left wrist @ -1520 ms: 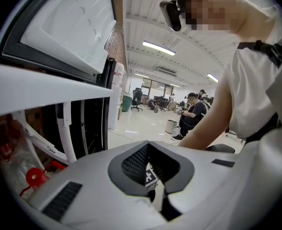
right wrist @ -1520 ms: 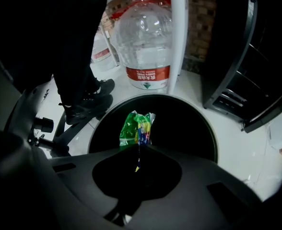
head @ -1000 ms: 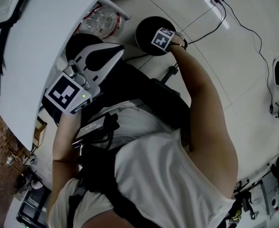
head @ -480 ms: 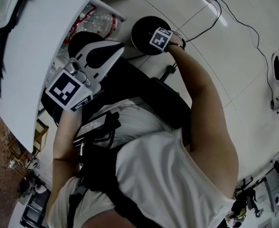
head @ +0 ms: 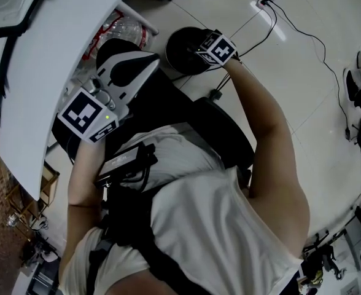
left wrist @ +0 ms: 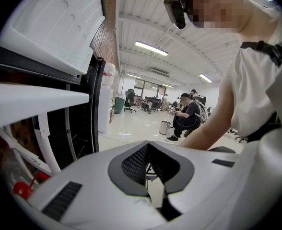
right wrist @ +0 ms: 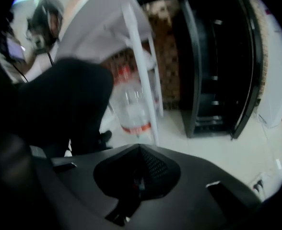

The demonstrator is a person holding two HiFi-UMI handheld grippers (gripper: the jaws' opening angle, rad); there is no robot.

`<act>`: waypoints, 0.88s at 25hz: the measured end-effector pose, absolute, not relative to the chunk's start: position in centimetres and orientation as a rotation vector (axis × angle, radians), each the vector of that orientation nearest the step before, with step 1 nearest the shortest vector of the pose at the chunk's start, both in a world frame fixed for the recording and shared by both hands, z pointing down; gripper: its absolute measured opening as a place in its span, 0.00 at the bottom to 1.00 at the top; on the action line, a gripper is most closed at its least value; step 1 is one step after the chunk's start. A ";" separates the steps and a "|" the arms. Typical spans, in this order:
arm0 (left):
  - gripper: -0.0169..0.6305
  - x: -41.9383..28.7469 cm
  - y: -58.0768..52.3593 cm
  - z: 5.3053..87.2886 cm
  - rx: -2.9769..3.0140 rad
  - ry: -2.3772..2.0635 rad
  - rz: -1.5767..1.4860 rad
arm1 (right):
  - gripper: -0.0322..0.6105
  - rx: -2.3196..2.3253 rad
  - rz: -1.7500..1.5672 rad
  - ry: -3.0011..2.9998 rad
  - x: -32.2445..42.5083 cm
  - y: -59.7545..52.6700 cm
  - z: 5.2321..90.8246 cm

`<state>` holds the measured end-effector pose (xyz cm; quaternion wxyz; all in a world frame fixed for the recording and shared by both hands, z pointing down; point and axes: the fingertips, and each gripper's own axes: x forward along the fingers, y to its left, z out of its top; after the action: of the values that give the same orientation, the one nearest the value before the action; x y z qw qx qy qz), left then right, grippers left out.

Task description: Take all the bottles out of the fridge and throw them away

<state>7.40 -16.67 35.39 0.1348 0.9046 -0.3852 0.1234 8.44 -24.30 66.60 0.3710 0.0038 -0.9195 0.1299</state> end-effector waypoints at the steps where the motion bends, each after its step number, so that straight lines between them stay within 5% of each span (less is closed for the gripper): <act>1: 0.05 7.3 -16.5 35.0 2.627 -1.122 0.348 | 0.05 -0.011 0.358 -2.475 7.5 -24.4 63.5; 10: 0.05 7.2 -13.9 30.0 2.747 -1.177 0.324 | 0.05 -0.355 0.400 -3.193 3.9 -20.7 37.9; 22: 0.05 -0.3 -9.5 25.2 2.680 -1.465 0.155 | 0.05 -0.597 0.371 -3.283 -1.3 -14.4 22.6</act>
<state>-0.31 -9.49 25.16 0.0417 0.8756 -0.4786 0.0506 -1.29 -14.43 22.58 -0.1078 -0.1767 -0.9721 0.1100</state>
